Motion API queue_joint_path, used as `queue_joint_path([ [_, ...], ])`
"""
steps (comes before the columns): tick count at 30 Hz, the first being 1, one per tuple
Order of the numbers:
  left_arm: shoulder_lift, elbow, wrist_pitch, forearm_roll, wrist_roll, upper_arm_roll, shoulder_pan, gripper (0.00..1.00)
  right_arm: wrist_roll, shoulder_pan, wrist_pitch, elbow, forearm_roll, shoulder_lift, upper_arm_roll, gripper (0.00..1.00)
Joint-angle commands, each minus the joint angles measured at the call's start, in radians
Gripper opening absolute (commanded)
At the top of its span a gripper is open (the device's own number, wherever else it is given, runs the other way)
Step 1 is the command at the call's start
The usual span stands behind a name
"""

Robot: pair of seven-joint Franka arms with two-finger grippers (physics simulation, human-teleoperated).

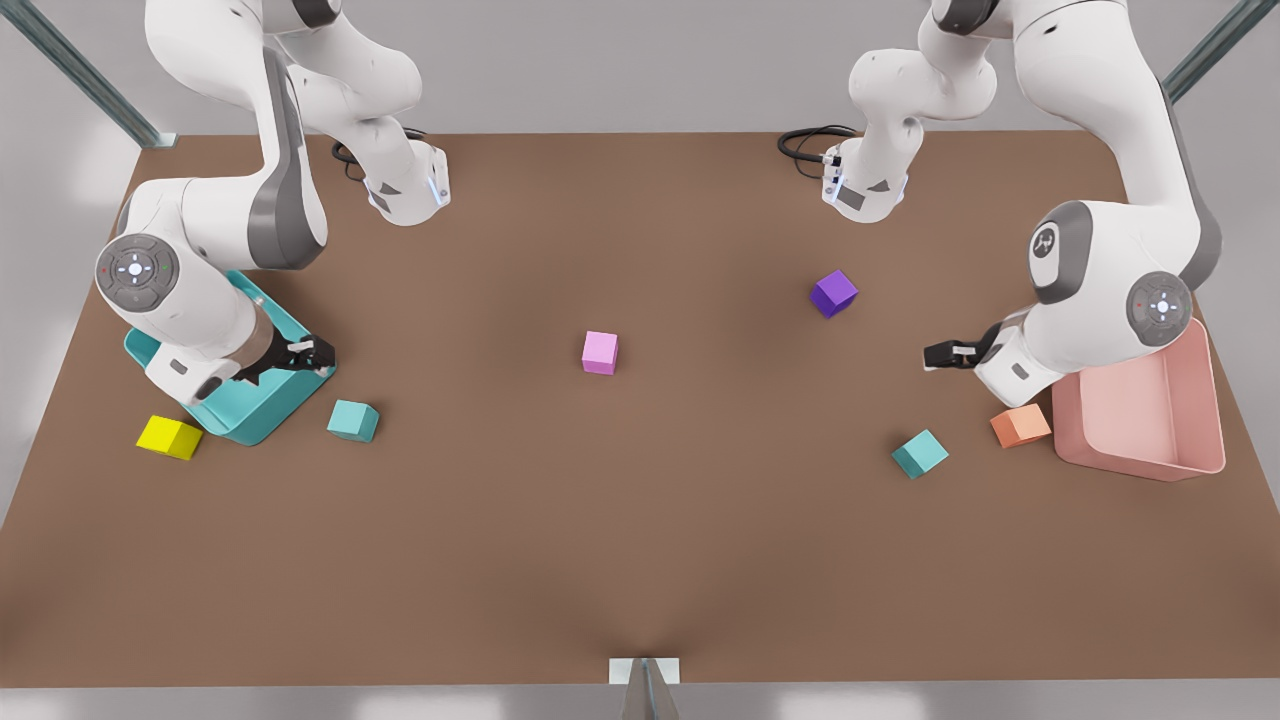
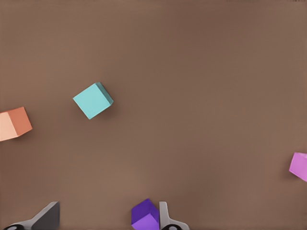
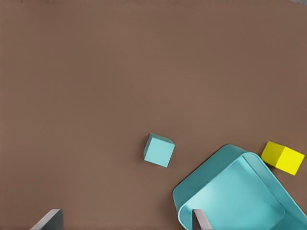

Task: Stack the two blue cubes on top of each other

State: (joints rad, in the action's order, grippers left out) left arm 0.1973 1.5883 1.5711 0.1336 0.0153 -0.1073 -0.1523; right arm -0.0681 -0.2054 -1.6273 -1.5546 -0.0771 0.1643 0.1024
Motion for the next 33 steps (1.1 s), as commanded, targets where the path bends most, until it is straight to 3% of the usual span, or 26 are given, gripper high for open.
queue_joint_path([
  [1,-0.001,-0.001,0.003,0.003,-0.006,0.0,0.002,1.0,-0.022,0.0,-0.005,-0.001,0.002,-0.002,0.0,1.0],
  [4,-0.001,-0.001,0.003,0.003,-0.006,0.0,0.002,1.0,-0.027,0.0,0.029,-0.008,0.0,0.015,0.0,1.0],
  [6,-0.001,-0.001,0.003,0.003,-0.006,0.0,0.002,1.0,0.002,-0.012,-0.002,-0.012,0.0,0.11,-0.003,1.0],
  [8,-0.001,-0.001,0.003,0.006,-0.006,0.0,0.004,1.0,0.113,-0.011,-0.126,-0.019,0.005,0.218,-0.003,1.0],
  [11,0.001,-0.001,0.003,0.004,-0.006,-0.002,0.007,1.0,0.175,-0.003,-0.272,-0.087,0.016,0.259,-0.003,1.0],
  [17,0.011,-0.001,0.003,0.001,-0.006,-0.002,0.007,1.0,0.186,0.066,-0.37,-0.174,0.082,0.236,-0.001,1.0],
  [21,0.017,-0.001,0.003,0.001,-0.006,-0.002,0.007,1.0,0.186,0.092,-0.557,-0.372,0.082,0.175,-0.001,1.0],
  [33,0.028,-0.001,0.003,0.001,-0.006,-0.003,0.02,1.0,0.217,0.141,-0.609,-0.43,0.114,0.236,-0.001,1.0],
])
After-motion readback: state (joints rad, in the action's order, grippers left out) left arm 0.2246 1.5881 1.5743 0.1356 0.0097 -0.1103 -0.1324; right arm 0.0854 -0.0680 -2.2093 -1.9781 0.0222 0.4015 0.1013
